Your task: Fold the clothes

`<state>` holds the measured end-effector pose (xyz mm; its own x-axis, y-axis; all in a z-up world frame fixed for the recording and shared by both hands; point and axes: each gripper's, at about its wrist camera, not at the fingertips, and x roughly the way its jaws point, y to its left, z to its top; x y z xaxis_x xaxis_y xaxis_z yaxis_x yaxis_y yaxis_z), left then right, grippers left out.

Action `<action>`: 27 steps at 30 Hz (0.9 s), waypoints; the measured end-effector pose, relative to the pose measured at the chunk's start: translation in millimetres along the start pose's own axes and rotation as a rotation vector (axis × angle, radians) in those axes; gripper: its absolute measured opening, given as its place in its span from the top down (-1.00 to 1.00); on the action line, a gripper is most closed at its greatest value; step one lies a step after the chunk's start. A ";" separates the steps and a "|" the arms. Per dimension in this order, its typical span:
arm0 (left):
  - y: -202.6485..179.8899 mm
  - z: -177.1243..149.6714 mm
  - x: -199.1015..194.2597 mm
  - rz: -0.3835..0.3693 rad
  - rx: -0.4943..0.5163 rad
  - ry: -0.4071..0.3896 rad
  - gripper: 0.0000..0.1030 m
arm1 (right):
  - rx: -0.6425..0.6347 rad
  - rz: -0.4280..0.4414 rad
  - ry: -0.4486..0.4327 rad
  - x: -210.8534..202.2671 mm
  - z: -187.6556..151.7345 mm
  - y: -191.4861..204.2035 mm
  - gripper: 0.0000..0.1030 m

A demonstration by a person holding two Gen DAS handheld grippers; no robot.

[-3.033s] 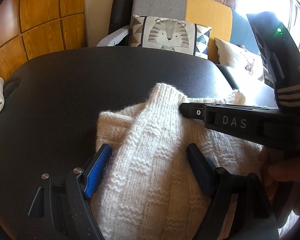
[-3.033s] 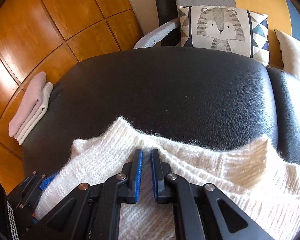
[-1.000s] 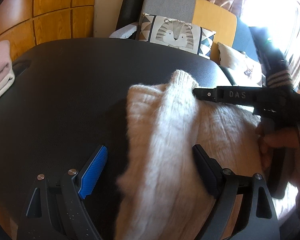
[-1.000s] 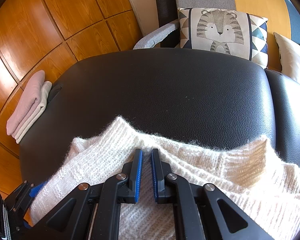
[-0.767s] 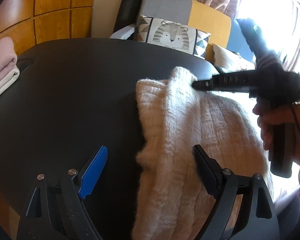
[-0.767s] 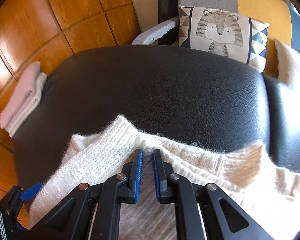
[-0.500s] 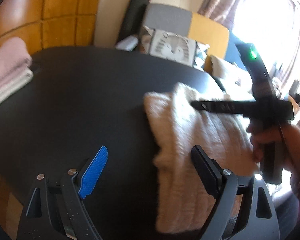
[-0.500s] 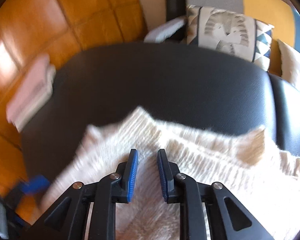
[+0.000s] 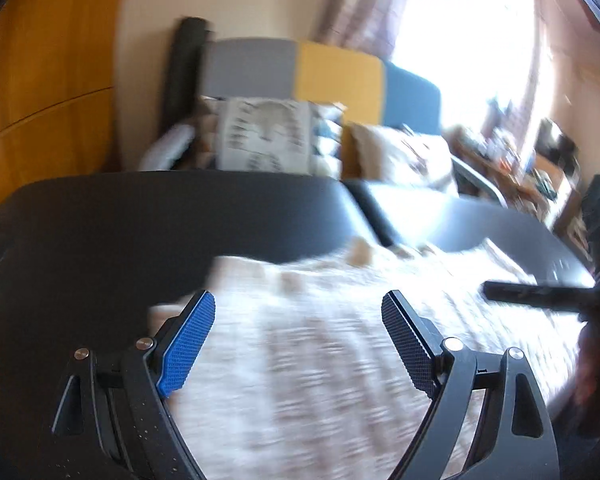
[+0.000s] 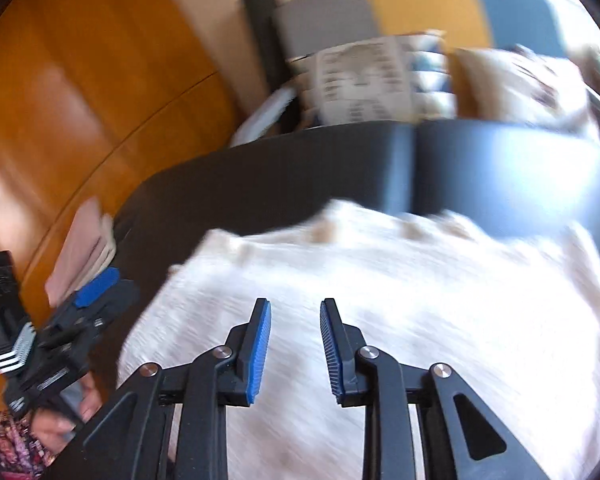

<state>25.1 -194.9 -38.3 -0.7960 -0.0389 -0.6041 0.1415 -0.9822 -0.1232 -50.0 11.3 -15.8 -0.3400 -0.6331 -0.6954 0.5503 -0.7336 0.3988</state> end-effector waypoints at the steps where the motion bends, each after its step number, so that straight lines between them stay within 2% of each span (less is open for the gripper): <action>1: -12.9 0.4 5.9 -0.015 0.026 0.015 -0.72 | 0.057 -0.014 -0.020 -16.1 -7.3 -21.7 0.46; 7: -75.5 -5.9 30.7 -0.020 0.164 0.064 -0.72 | 0.428 -0.081 -0.121 -103.6 -54.3 -145.4 0.23; 9: -87.9 -12.6 38.6 0.003 0.200 0.099 -0.72 | 0.518 -0.093 -0.115 -120.2 -72.4 -173.1 0.08; 12: -93.6 -19.3 55.4 0.021 0.212 0.169 -0.72 | 0.636 -0.112 -0.097 -139.7 -101.1 -209.0 0.02; 13: -92.6 -19.7 55.3 0.017 0.203 0.162 -0.76 | 0.661 -0.101 -0.090 -141.1 -109.2 -216.6 0.02; 17: -92.0 -20.0 56.7 0.013 0.204 0.155 -0.81 | 0.703 -0.025 -0.088 -135.5 -124.7 -232.6 0.00; 20: -93.0 -22.6 54.4 0.011 0.205 0.144 -0.81 | 0.704 0.031 -0.120 -129.3 -122.1 -237.1 -0.06; 23: -92.7 -23.9 54.7 0.007 0.199 0.141 -0.81 | 0.721 0.130 -0.118 -118.3 -119.0 -238.6 -0.10; 27: -91.2 -26.0 57.0 0.006 0.195 0.138 -0.82 | 0.655 0.141 -0.075 -108.6 -102.5 -230.4 -0.12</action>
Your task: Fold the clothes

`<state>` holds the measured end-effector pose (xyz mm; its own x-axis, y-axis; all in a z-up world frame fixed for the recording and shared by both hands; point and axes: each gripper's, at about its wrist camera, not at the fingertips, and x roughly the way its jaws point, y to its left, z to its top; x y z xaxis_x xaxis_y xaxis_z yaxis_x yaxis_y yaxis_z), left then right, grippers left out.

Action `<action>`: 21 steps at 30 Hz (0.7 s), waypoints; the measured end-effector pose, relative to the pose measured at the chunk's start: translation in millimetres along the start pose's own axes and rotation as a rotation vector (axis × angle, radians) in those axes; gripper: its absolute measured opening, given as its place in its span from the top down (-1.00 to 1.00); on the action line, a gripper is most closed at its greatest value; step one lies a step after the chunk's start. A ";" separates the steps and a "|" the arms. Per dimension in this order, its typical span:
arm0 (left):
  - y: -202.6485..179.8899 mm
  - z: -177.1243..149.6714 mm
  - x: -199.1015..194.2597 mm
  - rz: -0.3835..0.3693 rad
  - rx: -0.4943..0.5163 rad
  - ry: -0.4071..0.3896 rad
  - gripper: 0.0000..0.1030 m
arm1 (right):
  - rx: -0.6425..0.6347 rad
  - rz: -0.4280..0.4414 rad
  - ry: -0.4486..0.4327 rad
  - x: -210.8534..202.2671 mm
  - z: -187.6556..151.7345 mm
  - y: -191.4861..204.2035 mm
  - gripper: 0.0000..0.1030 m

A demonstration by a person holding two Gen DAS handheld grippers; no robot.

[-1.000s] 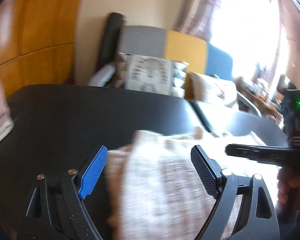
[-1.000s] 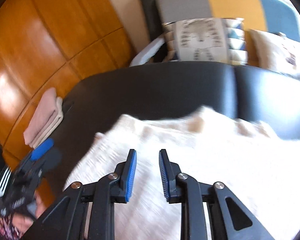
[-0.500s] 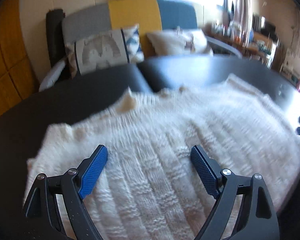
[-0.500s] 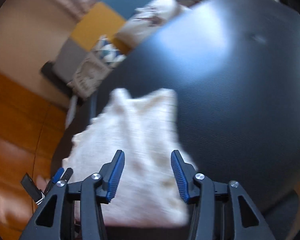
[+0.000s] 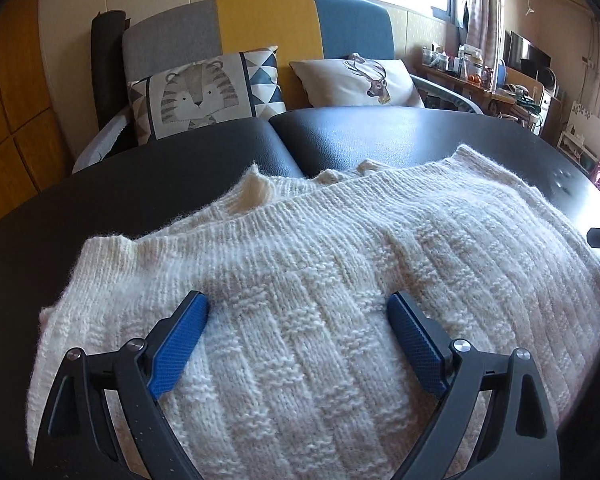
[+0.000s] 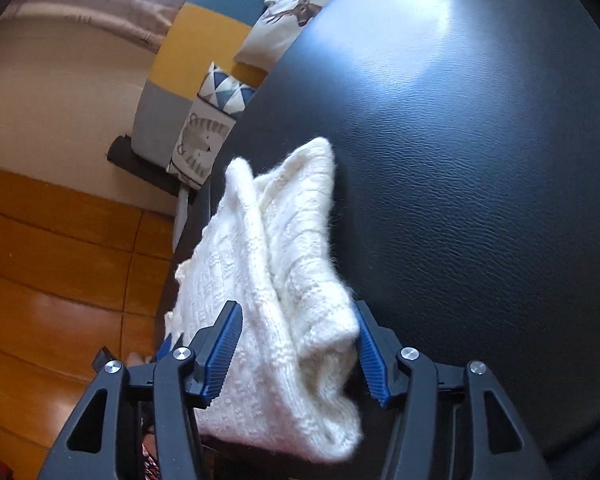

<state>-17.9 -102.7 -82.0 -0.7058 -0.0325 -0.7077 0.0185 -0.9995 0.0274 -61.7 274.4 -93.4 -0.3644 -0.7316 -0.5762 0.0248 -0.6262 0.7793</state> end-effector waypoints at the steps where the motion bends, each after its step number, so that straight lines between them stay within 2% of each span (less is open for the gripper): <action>1: 0.2 -0.4 0.4 0.000 -0.001 -0.001 -0.82 | -0.030 -0.005 0.016 3.3 1.7 4.8 -0.12; 5: 0.6 -1.2 0.0 -0.001 -0.002 -0.004 -0.82 | -0.131 -0.018 0.051 13.3 5.1 20.3 -0.12; 8: 0.3 -1.5 -0.3 0.000 -0.002 -0.006 -0.82 | -0.141 -0.028 0.052 17.8 5.5 25.6 -0.10; 10: 0.4 -1.7 -0.3 0.001 -0.002 -0.006 -0.82 | -0.128 -0.044 0.052 19.8 5.4 26.3 0.13; 11: 0.6 -1.4 -0.3 0.002 -0.003 -0.003 -0.82 | -0.127 -0.062 0.056 20.7 5.1 26.2 0.45; 12: 0.8 -0.3 -0.7 0.004 -0.004 0.003 -0.82 | -0.120 -0.066 0.060 21.0 4.2 25.6 0.51; 17: 0.5 6.9 -11.9 0.046 -0.057 0.030 -0.82 | -0.056 -0.015 0.046 19.2 5.1 18.8 0.54; 21: -5.3 6.1 -26.8 0.017 -0.098 0.005 -0.82 | -0.089 -0.029 0.021 16.2 1.3 23.1 0.55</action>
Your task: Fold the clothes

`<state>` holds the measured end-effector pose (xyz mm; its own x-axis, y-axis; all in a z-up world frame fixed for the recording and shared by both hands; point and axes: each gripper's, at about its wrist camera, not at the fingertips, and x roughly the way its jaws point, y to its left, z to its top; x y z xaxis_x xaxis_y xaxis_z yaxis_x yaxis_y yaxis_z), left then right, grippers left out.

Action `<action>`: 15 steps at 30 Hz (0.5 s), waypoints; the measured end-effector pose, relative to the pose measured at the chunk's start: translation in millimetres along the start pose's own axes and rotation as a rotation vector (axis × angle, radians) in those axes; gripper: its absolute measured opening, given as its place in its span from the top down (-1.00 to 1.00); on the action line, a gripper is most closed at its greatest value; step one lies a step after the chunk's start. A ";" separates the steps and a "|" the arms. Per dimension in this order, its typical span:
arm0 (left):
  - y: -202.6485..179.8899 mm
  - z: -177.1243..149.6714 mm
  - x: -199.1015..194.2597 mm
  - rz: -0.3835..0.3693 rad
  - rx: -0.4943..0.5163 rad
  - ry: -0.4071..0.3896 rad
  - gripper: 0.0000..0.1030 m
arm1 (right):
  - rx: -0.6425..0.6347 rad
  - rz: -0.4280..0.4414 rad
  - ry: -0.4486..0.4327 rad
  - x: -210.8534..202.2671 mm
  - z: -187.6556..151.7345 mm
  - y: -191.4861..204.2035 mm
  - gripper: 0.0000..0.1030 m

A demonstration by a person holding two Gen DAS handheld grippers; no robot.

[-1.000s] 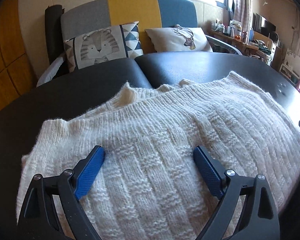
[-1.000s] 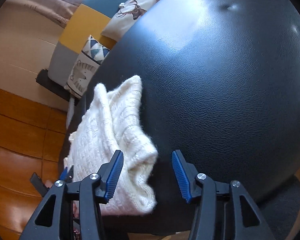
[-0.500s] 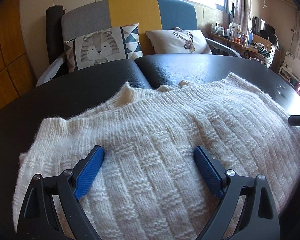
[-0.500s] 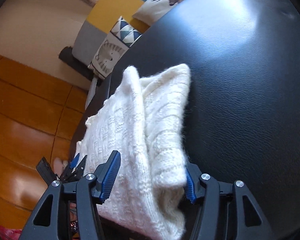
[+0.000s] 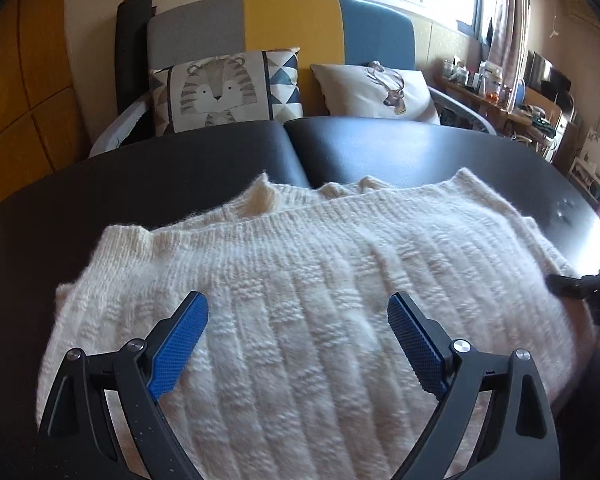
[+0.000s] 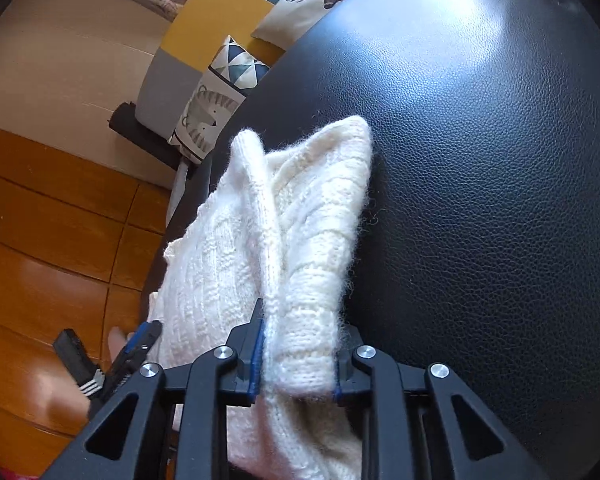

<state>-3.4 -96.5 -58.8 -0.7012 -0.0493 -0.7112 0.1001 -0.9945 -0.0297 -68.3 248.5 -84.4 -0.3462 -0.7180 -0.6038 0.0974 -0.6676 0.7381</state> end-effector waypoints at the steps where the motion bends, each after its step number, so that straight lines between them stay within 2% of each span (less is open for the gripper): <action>1: -2.2 -2.3 -2.5 -0.010 0.008 -0.014 -0.80 | -0.009 -0.001 -0.013 -1.5 -1.3 1.0 0.55; 2: -4.4 -4.7 -5.0 -0.019 0.015 -0.029 -0.71 | -0.020 0.000 -0.029 -3.4 -3.2 1.9 0.55; 3: -6.2 -7.1 -6.3 -0.027 0.023 -0.038 -0.43 | -0.035 -0.002 -0.045 -5.2 -5.4 3.4 0.55; 4: -7.2 -9.5 -5.5 -0.032 0.028 -0.037 -0.24 | -0.047 -0.004 -0.057 -7.0 -6.7 4.7 0.55; 5: -8.0 -11.9 -4.2 -0.036 0.031 -0.036 -0.15 | -0.048 -0.004 -0.059 -8.1 -6.2 5.2 0.55; 6: -8.3 -14.2 -2.1 -0.040 0.026 -0.033 0.07 | -0.043 -0.002 -0.054 -8.2 -4.8 5.2 0.55; 10: -9.2 -22.2 5.1 -0.043 0.047 -0.054 0.11 | 0.022 0.021 -0.042 -9.0 -0.4 3.7 0.60; 15: -12.3 -25.7 11.6 -0.037 0.071 -0.084 0.11 | 0.179 0.172 -0.067 -17.9 1.4 3.8 0.65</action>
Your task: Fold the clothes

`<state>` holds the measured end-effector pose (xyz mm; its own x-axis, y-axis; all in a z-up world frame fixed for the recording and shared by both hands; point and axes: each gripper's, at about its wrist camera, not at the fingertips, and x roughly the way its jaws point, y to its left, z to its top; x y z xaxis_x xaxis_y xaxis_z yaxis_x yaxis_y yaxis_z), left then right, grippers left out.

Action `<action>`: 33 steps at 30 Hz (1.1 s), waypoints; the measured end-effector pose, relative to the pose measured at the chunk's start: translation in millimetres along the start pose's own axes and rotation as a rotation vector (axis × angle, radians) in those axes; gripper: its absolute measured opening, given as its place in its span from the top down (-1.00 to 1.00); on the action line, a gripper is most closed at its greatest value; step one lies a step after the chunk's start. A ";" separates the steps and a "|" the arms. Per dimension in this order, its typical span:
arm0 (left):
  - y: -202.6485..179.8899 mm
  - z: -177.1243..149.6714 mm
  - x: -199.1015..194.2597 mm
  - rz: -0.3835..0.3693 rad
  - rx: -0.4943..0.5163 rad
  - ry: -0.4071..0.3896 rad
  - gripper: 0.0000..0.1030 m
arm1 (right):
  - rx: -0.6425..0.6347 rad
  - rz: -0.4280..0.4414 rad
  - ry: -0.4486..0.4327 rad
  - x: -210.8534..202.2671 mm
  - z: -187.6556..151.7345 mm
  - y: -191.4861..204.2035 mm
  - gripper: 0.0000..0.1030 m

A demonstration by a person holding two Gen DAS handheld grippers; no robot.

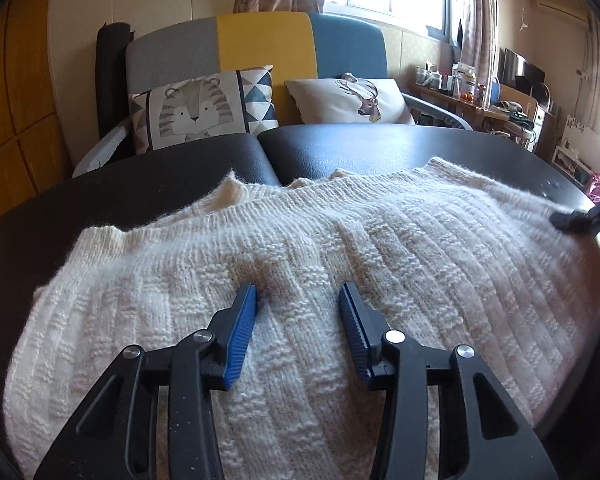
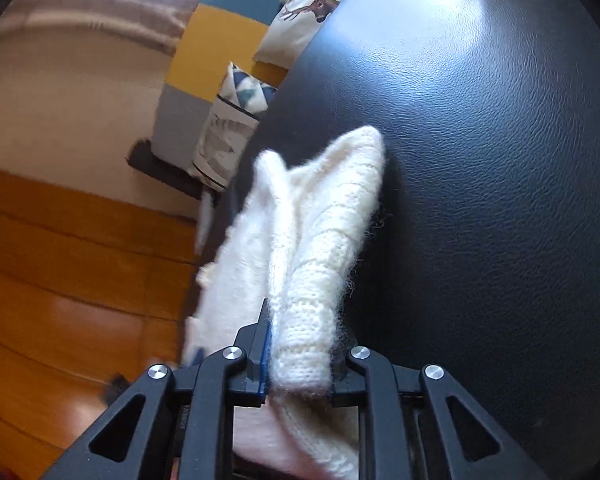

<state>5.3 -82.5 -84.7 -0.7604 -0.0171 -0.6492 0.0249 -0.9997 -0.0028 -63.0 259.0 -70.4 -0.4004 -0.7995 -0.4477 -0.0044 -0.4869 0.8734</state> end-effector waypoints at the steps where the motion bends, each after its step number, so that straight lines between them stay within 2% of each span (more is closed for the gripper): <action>1: 0.6 0.8 1.4 -0.004 -0.003 0.003 0.11 | 0.013 0.021 -0.003 -2.0 0.7 4.9 0.66; 9: 9.0 0.0 2.5 -0.050 -0.039 0.003 0.12 | -0.165 0.106 0.028 1.5 -4.2 119.6 0.66; 12: 20.7 -0.6 -7.9 -0.097 -0.083 -0.017 0.12 | -0.235 0.126 0.072 18.6 -14.0 163.7 0.66; 14: 35.4 -4.2 -25.9 -0.103 -0.121 -0.037 0.14 | -0.272 0.124 0.100 31.5 -20.4 187.3 0.66; 19: 95.3 -30.9 -80.3 0.022 -0.210 -0.132 0.14 | -0.322 0.081 0.159 68.6 -38.9 223.8 0.66; 21: 122.8 -44.4 -91.4 0.103 -0.271 -0.139 0.14 | -0.354 0.055 0.184 87.0 -48.7 238.5 0.66; 23: 147.9 -58.2 -92.4 0.145 -0.329 -0.116 0.14 | -0.381 0.036 0.213 106.9 -59.9 250.3 0.66; 26: 170.0 -79.3 -76.6 0.122 -0.378 -0.037 0.14 | -0.431 0.014 0.267 140.2 -82.1 263.0 0.66; 27: 176.0 -87.0 -73.4 0.097 -0.401 -0.036 0.12 | -0.460 0.000 0.290 153.4 -91.5 267.5 0.66; 28: 180.8 -93.9 -73.8 0.072 -0.425 -0.059 0.00 | -0.493 -0.019 0.312 166.6 -101.5 271.8 0.66; 30: 185.1 -101.2 -74.5 0.047 -0.446 -0.084 0.00 | -0.566 -0.064 0.352 192.9 -122.4 279.9 0.66; 33: 182.2 -104.0 -76.1 0.051 -0.414 -0.103 0.00 | -0.689 -0.147 0.404 227.8 -155.4 284.5 0.66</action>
<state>135.3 -261.5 -114.9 -0.8120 -0.0887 -0.5768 0.3059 -0.9064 -0.2913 -13.0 -116.3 46.3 -0.0774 -0.7116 -0.6983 0.5868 -0.5987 0.5451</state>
